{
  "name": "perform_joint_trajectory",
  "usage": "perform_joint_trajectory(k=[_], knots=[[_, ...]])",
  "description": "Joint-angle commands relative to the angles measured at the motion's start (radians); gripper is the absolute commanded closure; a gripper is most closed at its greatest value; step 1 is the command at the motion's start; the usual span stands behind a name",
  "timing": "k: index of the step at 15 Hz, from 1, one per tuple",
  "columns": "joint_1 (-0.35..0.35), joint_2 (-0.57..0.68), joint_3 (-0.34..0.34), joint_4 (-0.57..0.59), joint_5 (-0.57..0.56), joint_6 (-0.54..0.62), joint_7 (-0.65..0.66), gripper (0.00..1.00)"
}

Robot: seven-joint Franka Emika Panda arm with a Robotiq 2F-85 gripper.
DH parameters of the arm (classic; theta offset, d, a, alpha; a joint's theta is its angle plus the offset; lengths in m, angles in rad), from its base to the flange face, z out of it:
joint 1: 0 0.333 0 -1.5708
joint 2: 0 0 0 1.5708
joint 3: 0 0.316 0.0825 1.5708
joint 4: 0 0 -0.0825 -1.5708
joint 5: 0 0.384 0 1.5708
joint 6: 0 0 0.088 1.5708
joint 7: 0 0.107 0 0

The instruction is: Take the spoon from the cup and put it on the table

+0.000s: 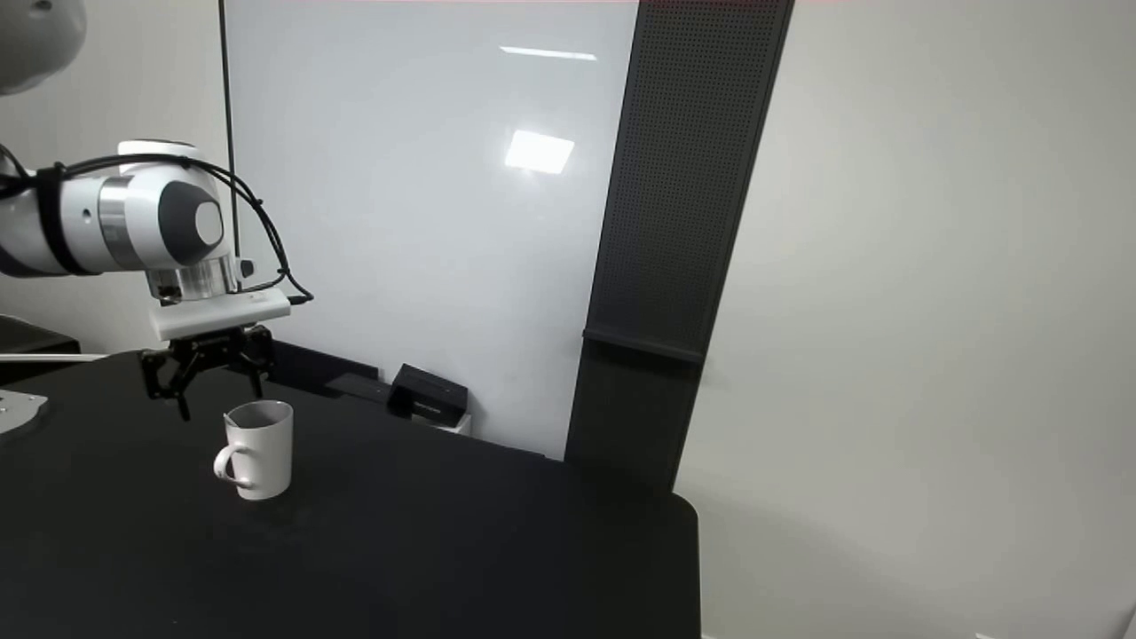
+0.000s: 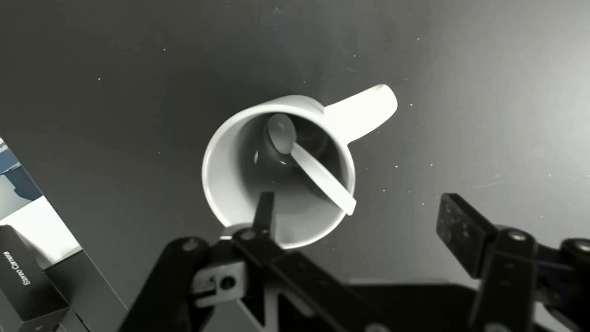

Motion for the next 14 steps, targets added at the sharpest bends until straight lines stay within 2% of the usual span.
perform_joint_trajectory(k=[1,9,11,14], knots=[[0.008,0.002,-0.009,-0.001,-0.026,0.013,0.046,0.40],[0.007,0.007,-0.009,0.001,-0.023,0.013,0.053,0.97],[0.006,0.007,-0.011,0.004,-0.022,0.010,0.056,1.00],[-0.001,0.001,-0.014,0.015,-0.010,0.019,0.072,1.00]])
